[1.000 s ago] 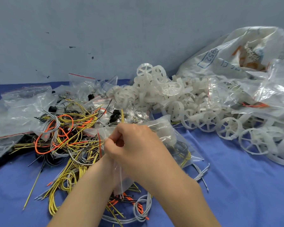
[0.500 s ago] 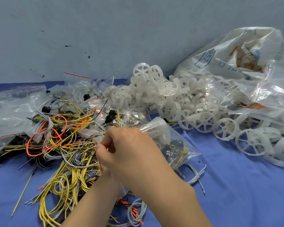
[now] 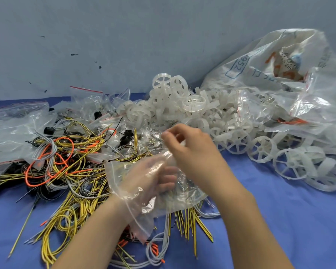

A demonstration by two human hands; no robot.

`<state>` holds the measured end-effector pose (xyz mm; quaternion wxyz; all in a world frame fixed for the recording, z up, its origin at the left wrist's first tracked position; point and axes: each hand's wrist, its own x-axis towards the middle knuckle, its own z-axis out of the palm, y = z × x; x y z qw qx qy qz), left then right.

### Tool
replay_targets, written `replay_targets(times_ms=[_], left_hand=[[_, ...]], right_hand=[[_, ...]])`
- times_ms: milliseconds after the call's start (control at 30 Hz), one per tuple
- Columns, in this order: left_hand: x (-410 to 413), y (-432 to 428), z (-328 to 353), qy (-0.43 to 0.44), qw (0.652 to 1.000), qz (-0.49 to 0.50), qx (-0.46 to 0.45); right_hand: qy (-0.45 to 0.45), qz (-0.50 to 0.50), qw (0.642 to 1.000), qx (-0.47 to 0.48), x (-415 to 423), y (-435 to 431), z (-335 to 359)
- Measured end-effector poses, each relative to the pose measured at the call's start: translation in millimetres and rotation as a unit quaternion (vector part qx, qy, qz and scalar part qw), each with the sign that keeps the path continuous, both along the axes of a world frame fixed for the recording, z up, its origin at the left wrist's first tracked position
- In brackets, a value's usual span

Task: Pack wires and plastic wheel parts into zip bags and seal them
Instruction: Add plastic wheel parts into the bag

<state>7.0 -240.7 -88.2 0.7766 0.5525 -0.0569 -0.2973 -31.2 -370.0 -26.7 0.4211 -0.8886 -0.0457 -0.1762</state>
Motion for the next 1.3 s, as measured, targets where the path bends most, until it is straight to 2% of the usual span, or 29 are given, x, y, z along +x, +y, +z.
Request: replay_targets(times_ms=[33, 100, 167, 233, 333, 433, 567, 667, 767, 867, 1033, 1300], left_hand=[[-0.7, 1.3, -0.2, 0.004, 0.999, 0.04, 0.004], [1.9, 7.6, -1.1, 0.016, 1.0, 0.005, -0.012], [4.1, 18.1, 2.5, 0.071, 0.997, -0.001, -0.035], [7.1, 27.5, 0.4, 0.087, 0.995, 0.052, 0.01], [7.8, 37.6, -7.8, 0.029, 0.988, 0.118, 0.093], [3.2, 53.3, -4.1, 0.021, 0.979, 0.163, 0.118], [-18.7, 75.2, 17.4, 0.045, 0.988, 0.15, 0.0], [-30.5, 81.2, 24.6, 0.049, 0.992, 0.109, -0.03], [-43.7, 79.4, 20.4, -0.016, 0.995, 0.08, 0.054], [-59.6, 76.2, 14.4, -0.109, 0.98, 0.047, 0.157], [-59.5, 86.6, 15.0, -0.059, 0.98, 0.077, 0.176], [-52.1, 96.0, 24.1, -0.103, 0.954, 0.144, 0.24]], right_hand=[[0.0, -0.029, 0.999, 0.014, 4.8, -10.5, -3.4], [-0.003, -0.099, 0.994, 0.039, 14.9, -32.1, -11.5], [-0.003, -0.168, 0.984, 0.05, 24.5, -51.5, -19.1], [-0.005, -0.243, 0.97, 0.03, 32.0, -67.3, -26.1], [-0.016, -0.315, 0.949, 0.008, 36.9, -80.3, -34.6], [-0.03, -0.319, 0.947, -0.013, 40.4, -83.3, -41.4], [-0.027, -0.318, 0.948, -0.016, 46.8, -82.8, -47.8], [-0.012, -0.319, 0.947, -0.033, 51.2, -82.8, -51.6], [0.02, -0.324, 0.946, -0.028, 53.9, -84.1, -55.2], [0.034, -0.319, 0.947, -0.011, 55.0, -83.6, -59.2], [-0.007, -0.341, 0.94, 0.003, 54.9, -80.7, -58.5], [-0.03, -0.355, 0.934, 0.016, 48.1, -75.9, -46.5]])
